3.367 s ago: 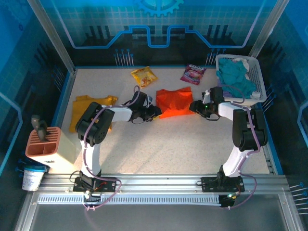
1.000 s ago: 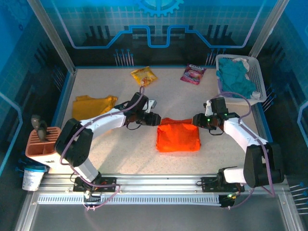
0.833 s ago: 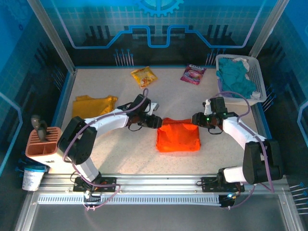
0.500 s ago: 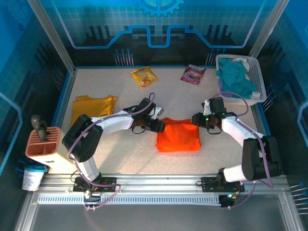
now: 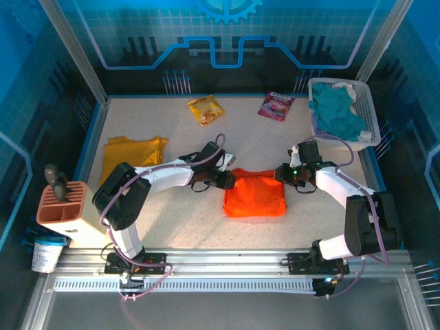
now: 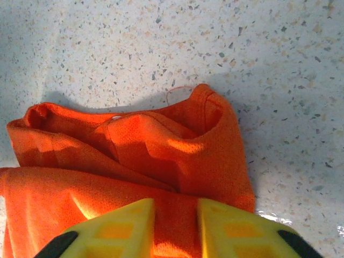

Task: Fold and stack the t-shirts

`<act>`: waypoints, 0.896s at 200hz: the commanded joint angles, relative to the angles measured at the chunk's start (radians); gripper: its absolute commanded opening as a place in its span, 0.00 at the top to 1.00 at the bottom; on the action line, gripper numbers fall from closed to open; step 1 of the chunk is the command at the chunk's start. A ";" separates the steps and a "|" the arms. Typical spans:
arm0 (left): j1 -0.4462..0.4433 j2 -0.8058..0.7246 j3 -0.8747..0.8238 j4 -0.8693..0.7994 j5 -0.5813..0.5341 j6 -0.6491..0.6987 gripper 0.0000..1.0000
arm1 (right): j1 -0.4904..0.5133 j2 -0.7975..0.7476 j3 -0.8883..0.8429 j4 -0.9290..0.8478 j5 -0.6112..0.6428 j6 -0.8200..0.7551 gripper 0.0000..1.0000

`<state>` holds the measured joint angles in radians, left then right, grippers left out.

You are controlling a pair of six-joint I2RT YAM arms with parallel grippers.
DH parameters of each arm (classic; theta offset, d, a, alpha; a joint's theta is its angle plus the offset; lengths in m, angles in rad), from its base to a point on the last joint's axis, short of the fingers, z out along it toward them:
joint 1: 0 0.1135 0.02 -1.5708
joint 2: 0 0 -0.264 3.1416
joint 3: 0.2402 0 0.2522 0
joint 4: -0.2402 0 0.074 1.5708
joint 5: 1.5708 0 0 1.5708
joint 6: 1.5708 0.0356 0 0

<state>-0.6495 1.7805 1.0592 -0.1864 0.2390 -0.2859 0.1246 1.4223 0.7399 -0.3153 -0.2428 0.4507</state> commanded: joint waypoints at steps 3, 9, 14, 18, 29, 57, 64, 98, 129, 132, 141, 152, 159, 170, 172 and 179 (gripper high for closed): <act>-0.012 0.006 0.010 0.017 -0.013 0.009 0.81 | 0.015 -0.016 -0.010 -0.020 -0.003 0.016 0.80; -0.014 0.004 0.010 0.018 -0.015 0.007 0.84 | 0.015 -0.022 -0.009 -0.024 -0.001 0.018 0.84; -0.015 0.002 0.010 0.016 -0.018 0.004 0.86 | 0.015 -0.027 -0.008 -0.028 0.000 0.017 0.86; -0.017 -0.001 0.010 0.014 -0.018 0.004 0.88 | 0.015 -0.032 -0.007 -0.031 0.000 0.019 0.88; -0.022 -0.009 0.014 0.005 -0.023 0.001 0.92 | 0.015 -0.049 -0.003 -0.041 0.002 0.022 0.94; -0.035 -0.047 0.027 -0.041 -0.043 -0.007 1.00 | 0.015 -0.094 0.010 -0.085 0.014 0.032 1.00; -0.034 -0.056 0.028 -0.047 -0.041 -0.011 1.00 | 0.015 -0.107 0.013 -0.097 0.014 0.034 1.00; -0.034 -0.100 0.037 -0.076 -0.023 -0.038 1.00 | 0.014 -0.151 0.045 -0.160 0.023 0.051 1.00; -0.033 -0.139 0.057 -0.106 -0.009 -0.049 1.00 | 0.010 -0.176 0.090 -0.228 0.031 0.073 1.00; -0.033 -0.142 0.062 -0.109 -0.006 -0.050 1.00 | 0.009 -0.177 0.096 -0.234 0.031 0.075 1.00; -0.032 -0.147 0.076 -0.124 0.003 -0.051 1.00 | 0.006 -0.184 0.112 -0.250 0.025 0.080 1.00; -0.033 -0.155 0.098 -0.149 0.020 -0.050 1.00 | 0.002 -0.188 0.133 -0.274 0.013 0.084 1.00; -0.032 -0.162 0.108 -0.160 0.027 -0.050 1.00 | 0.002 -0.192 0.134 -0.288 0.007 0.083 1.00; -0.032 -0.180 0.114 -0.164 0.034 -0.052 1.00 | 0.001 -0.202 0.171 -0.306 0.004 0.082 1.00; -0.032 -0.183 0.114 -0.165 0.035 -0.053 1.00 | 0.001 -0.205 0.174 -0.309 0.005 0.083 1.00; -0.032 -0.194 0.115 -0.165 0.039 -0.055 1.00 | 0.000 -0.214 0.181 -0.319 0.005 0.083 1.00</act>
<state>-0.6792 1.6485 1.1393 -0.3027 0.2333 -0.3164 0.1253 1.2491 0.8627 -0.5583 -0.2253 0.5201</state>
